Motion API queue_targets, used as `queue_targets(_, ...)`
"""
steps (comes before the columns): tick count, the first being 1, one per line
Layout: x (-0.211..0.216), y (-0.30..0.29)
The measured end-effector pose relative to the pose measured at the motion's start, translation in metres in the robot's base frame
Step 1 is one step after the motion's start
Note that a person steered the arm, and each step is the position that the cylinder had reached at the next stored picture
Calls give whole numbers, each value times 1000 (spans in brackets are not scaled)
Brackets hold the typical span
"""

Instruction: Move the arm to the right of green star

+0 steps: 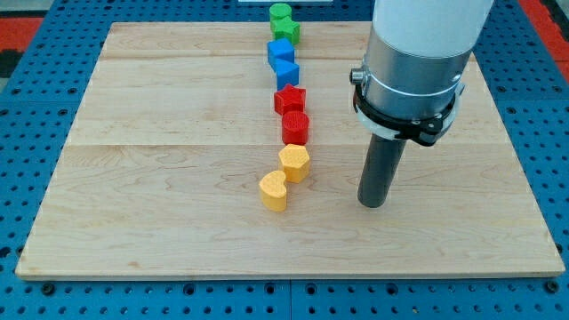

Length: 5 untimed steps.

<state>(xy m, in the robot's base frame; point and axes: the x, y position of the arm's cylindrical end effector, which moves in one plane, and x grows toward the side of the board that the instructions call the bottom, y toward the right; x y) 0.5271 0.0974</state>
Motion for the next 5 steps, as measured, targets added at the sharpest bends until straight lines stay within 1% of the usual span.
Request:
queue_targets(1, 0, 2)
queue_targets(2, 12, 4)
queue_targets(3, 10, 10)
queue_targets(4, 6, 3)
queue_targets(5, -76, 43)
